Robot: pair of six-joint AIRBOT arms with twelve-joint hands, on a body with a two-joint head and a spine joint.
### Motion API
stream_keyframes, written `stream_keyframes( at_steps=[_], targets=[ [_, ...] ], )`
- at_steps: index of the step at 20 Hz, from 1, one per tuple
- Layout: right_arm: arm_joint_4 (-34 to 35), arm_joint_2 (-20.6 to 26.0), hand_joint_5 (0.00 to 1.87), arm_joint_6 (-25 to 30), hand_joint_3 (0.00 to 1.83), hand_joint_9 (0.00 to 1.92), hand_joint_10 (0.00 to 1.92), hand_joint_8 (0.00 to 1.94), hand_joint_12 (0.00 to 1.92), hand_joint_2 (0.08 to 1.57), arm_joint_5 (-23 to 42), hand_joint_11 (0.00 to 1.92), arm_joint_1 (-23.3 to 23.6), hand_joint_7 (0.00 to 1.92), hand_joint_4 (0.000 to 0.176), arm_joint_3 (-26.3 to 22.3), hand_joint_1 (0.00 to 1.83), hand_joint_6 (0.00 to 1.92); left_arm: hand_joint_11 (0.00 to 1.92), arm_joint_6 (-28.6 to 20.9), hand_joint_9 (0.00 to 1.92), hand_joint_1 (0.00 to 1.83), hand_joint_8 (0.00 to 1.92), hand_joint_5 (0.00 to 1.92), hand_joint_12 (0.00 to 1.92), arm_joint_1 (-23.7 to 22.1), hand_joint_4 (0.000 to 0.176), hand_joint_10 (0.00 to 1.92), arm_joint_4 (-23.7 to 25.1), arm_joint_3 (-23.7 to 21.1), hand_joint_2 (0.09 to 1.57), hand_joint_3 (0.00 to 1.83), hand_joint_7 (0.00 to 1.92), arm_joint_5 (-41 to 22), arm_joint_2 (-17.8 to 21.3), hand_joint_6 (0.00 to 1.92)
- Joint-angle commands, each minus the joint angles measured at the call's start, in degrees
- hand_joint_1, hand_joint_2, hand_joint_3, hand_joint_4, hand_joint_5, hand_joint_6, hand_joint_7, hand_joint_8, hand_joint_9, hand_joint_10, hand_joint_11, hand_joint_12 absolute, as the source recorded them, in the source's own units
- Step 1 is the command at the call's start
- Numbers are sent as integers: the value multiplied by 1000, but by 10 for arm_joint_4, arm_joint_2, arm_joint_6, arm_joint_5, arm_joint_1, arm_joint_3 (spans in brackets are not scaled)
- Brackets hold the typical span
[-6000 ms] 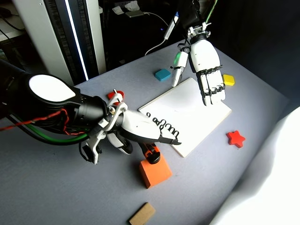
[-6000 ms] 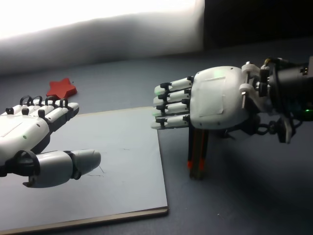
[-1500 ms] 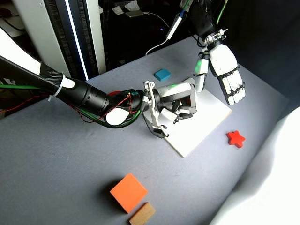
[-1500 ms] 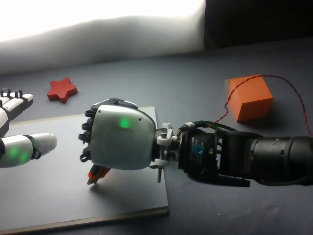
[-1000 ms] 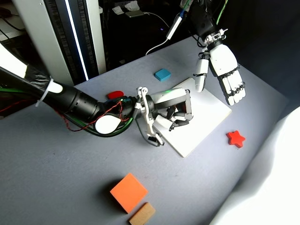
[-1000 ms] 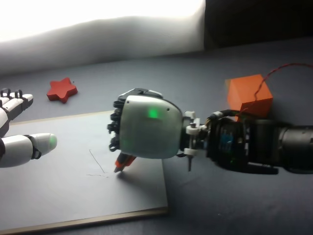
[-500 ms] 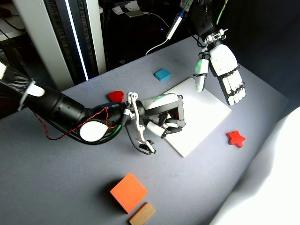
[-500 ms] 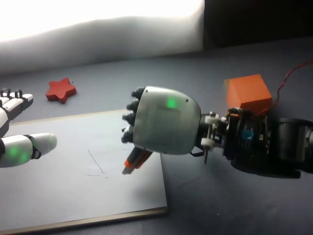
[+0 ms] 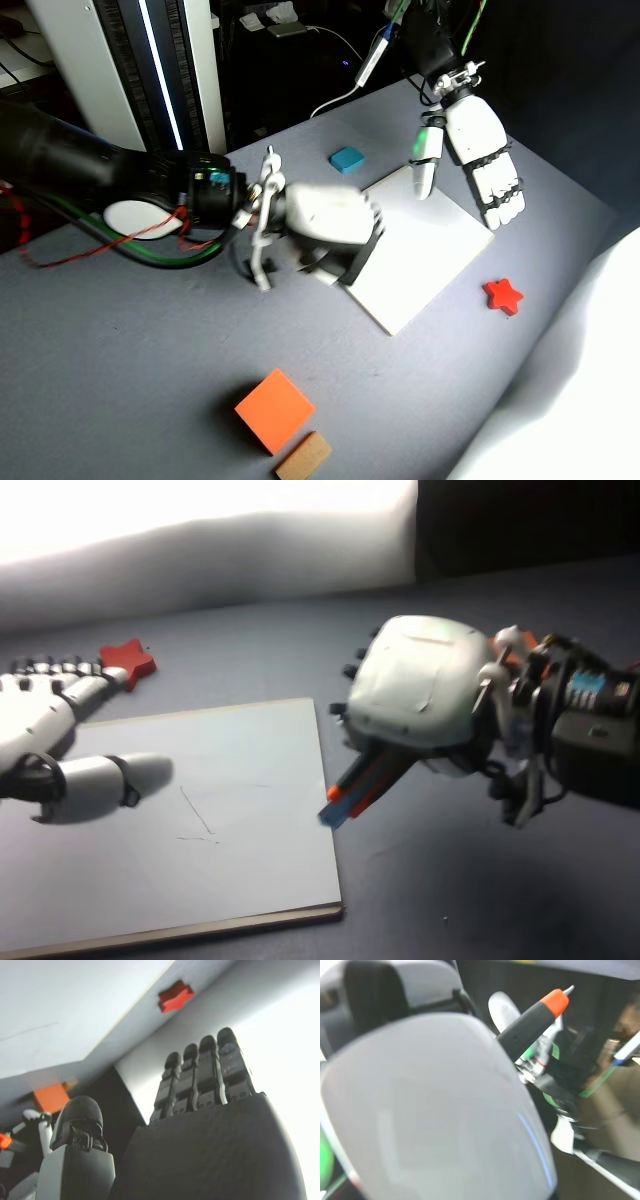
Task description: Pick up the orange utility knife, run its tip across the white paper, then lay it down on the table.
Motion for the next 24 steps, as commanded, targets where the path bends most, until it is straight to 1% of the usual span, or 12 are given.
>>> stream_keyframes(
  at_steps=[1,7,8,12,13,14,16,18,20,21,22,24],
  targets=[
    [30,10,1459,3,222,1767,1921,1941,1921,1198,-1,1805,17,1670,176,-6,1522,1921,0,12,0,0,0,0,0,-14,0,0,24,-9,1220,1,0,-45,1,0],
    [98,26,1373,-1,236,1708,1921,1941,1921,1186,-65,1757,14,1609,176,1,1504,1921,0,35,0,0,0,0,0,-40,0,0,24,-54,1228,4,0,-43,-8,0],
    [98,25,1290,-11,411,1618,1921,1941,1921,1140,-56,1690,5,1500,176,1,1444,1921,0,40,0,0,0,0,0,-44,0,0,24,-58,1229,4,0,-43,-11,0],
    [98,23,1179,-27,616,1526,1921,1941,1921,986,-27,1559,-21,1400,176,1,1423,1921,0,51,0,0,0,0,0,-45,0,0,24,-67,1228,3,0,-43,-13,0],
    [98,23,1085,-28,586,1445,1921,1941,1921,969,-25,1479,-25,1321,121,1,1419,1921,0,53,0,0,0,0,0,-45,0,0,24,-67,1229,4,0,-43,-13,0],
    [98,24,778,-29,961,1357,1921,1941,1921,883,-24,1400,-28,1242,0,1,1094,1887,0,53,0,0,0,0,0,-45,0,0,29,-67,1230,4,0,-43,-13,0],
    [98,26,711,-35,1042,1081,1921,1941,1921,827,-24,1135,-31,883,0,0,1150,1682,0,53,0,0,0,0,0,-45,0,0,35,-67,1228,3,0,-43,-13,0],
    [98,30,609,-45,759,861,1921,1859,1921,973,-17,861,-35,736,0,-2,1141,1615,0,53,0,0,0,0,0,-48,0,0,36,-70,1233,5,0,-46,-13,0],
    [98,34,605,-46,221,568,1921,1708,1921,1211,-17,572,-35,676,0,-7,1123,1464,0,57,0,0,0,0,0,-52,0,0,36,-72,1235,5,0,-49,-13,0],
    [98,38,488,-47,30,400,1816,1677,1921,1344,-17,411,-35,631,0,-11,1073,1606,0,58,0,0,0,0,0,-54,0,0,36,-73,1237,6,0,-49,-13,0],
    [98,44,274,-48,0,293,1662,1324,1921,1228,-17,202,-35,355,0,-17,1047,1183,0,60,0,0,0,0,0,-57,0,0,36,-73,1238,6,0,-49,-14,0],
    [98,56,153,-48,0,120,1184,692,1720,1193,-21,12,-36,252,0,-30,908,679,0,58,0,0,0,0,0,-62,0,0,36,-74,1234,4,0,-49,-15,0]
  ],
)
